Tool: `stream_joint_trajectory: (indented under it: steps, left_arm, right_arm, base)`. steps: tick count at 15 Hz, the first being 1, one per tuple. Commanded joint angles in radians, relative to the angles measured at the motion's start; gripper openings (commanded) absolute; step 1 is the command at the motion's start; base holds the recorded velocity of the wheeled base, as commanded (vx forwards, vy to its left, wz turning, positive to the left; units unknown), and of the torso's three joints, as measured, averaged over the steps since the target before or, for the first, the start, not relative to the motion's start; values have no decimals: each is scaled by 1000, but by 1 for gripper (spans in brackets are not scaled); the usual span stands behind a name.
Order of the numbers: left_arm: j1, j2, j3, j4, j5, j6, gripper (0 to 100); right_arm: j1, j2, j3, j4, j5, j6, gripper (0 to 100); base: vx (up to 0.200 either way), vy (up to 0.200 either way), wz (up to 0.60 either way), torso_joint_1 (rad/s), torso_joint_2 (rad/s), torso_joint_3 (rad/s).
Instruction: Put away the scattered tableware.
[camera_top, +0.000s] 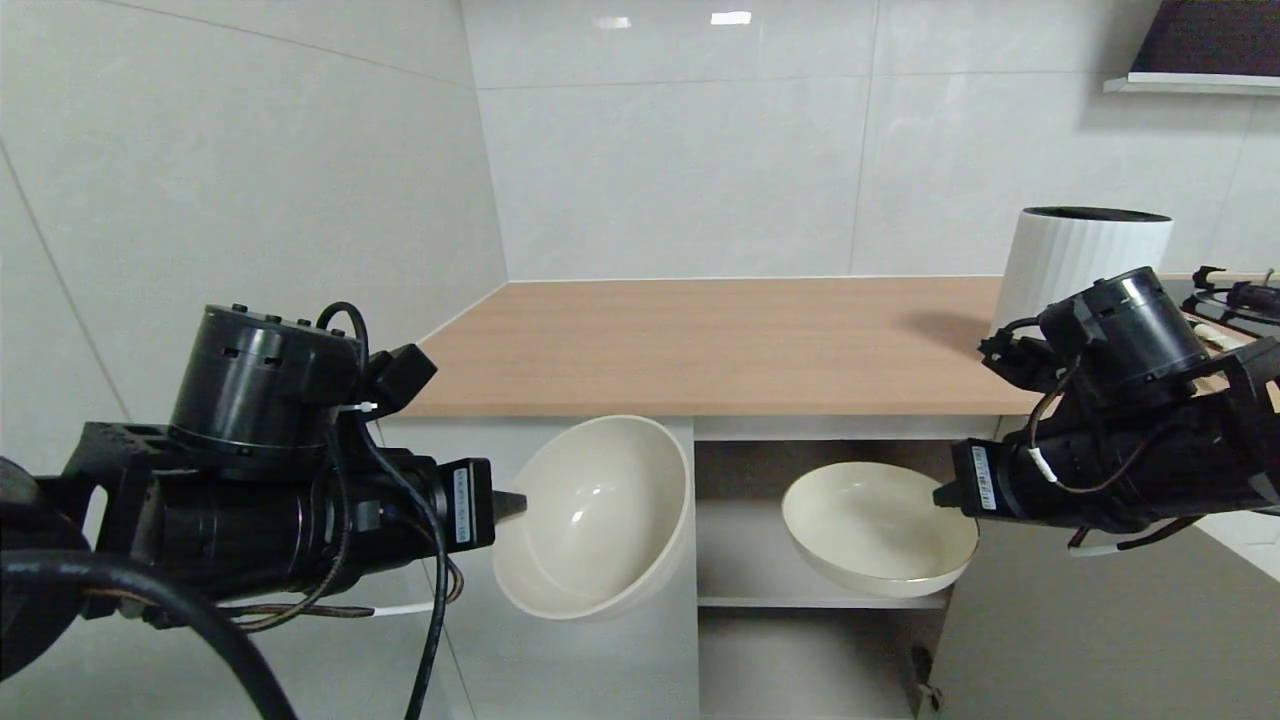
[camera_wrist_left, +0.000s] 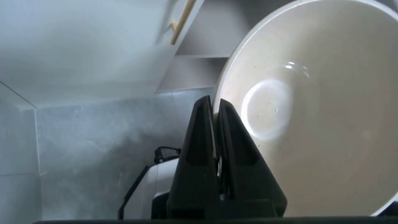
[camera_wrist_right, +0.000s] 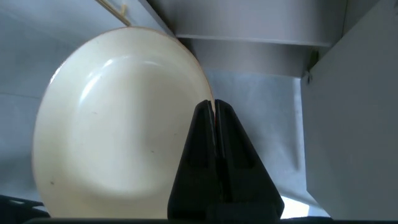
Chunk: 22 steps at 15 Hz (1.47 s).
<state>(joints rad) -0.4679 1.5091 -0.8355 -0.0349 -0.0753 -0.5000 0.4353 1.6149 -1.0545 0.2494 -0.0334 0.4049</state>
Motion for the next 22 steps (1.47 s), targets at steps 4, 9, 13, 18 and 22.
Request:
stream_joint_trajectory:
  steps: [4,9,13,18,22]
  left_arm:
    - [0,2,0,1,2,0,0]
    - [0,5,0,0,2,0,0]
    - [0,5,0,1,2,0,0]
    - [0,8,0,1,2,0,0]
    - [-3,17,0,0,2,0,0]
  right_arm:
    - [0,11,1,1,0,0,0]
    - [-3,19,1,1,-2,0,0]
    - [-3,26,-1,1,-2,0,0]
    - [-20,120,-1,-64,0,2,0]
    - [-72,415,-9,-344,-23,20,0]
  base:
    - [0,0,0,-165,462,294]
    - [0,0,0,-134,447,306]
    - [0,0,0,7,34,3]
    - [0,0,0,-46,75,49]
    - [0,0,0,0,0,0]
